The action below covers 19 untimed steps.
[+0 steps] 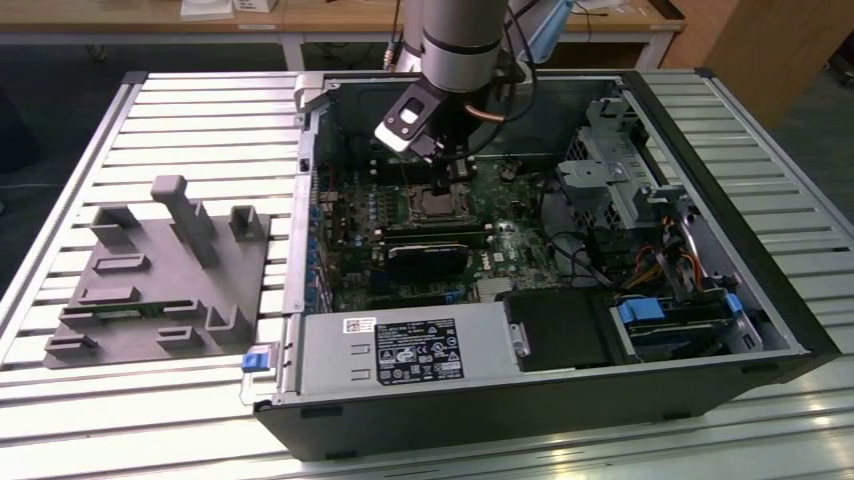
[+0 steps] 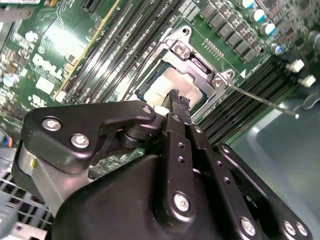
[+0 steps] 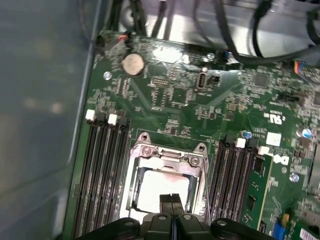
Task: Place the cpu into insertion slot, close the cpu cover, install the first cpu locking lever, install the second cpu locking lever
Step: 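Close the cpu cover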
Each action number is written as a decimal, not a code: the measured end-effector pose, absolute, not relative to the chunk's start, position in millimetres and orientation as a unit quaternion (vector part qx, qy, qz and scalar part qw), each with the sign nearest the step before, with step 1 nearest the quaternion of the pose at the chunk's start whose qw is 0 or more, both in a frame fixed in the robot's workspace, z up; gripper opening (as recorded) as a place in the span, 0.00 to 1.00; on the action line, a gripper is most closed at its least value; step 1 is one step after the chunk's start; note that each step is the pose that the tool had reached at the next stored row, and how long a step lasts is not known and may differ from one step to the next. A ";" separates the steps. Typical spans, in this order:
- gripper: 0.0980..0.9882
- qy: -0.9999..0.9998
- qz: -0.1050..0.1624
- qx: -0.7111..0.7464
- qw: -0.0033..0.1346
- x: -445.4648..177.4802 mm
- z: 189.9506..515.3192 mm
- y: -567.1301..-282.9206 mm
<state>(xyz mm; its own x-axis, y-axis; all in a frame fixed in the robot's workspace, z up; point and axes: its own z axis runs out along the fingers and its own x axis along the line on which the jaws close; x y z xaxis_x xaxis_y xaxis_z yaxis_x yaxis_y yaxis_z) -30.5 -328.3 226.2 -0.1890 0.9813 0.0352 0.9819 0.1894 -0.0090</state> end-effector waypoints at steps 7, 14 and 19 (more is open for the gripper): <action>0.01 -0.809 -0.007 -0.587 0.017 -30.5 226.1 -328.3; 0.01 -0.845 -0.006 -0.534 0.017 -30.5 226.2 -328.3; 0.01 -0.868 -0.005 -0.496 0.018 -30.5 226.1 -328.3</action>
<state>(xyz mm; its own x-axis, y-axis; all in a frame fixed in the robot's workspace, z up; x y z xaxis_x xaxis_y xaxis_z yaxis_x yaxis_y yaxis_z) -30.5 -328.3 226.1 -0.5076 0.8609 0.0353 0.8612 0.5082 -0.0089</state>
